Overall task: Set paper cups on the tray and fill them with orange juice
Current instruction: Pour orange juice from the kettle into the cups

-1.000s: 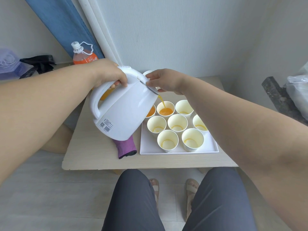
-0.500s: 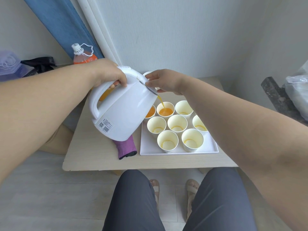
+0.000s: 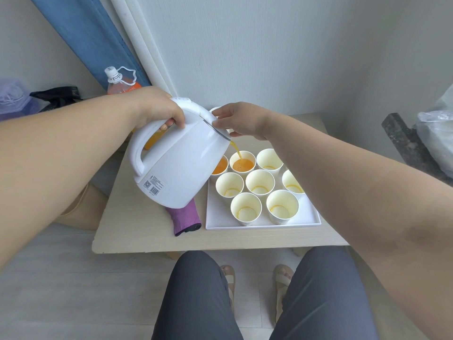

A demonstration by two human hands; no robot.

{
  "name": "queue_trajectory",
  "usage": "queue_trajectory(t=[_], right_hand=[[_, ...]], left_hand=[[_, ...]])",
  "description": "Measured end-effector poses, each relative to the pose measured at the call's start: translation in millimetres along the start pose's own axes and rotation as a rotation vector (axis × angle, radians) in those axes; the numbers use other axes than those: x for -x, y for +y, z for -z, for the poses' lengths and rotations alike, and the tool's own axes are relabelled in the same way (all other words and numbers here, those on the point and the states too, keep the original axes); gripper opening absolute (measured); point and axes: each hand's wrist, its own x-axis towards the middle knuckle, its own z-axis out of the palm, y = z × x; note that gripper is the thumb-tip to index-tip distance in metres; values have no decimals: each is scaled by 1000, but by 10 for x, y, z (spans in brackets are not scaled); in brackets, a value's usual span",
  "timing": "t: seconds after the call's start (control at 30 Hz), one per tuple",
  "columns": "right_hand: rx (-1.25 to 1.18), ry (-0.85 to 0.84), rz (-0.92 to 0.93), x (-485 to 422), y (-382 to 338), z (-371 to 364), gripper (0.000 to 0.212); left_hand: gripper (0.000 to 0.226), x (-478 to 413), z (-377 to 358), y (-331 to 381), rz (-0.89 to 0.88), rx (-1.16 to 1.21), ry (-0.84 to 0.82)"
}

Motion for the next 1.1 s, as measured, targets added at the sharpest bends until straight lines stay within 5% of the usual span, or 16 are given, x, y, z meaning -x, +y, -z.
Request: queue_trajectory(t=[1.1], right_hand=[[17, 17, 1, 35, -34, 21, 46]], left_hand=[[26, 59, 26, 59, -5, -25, 12]])
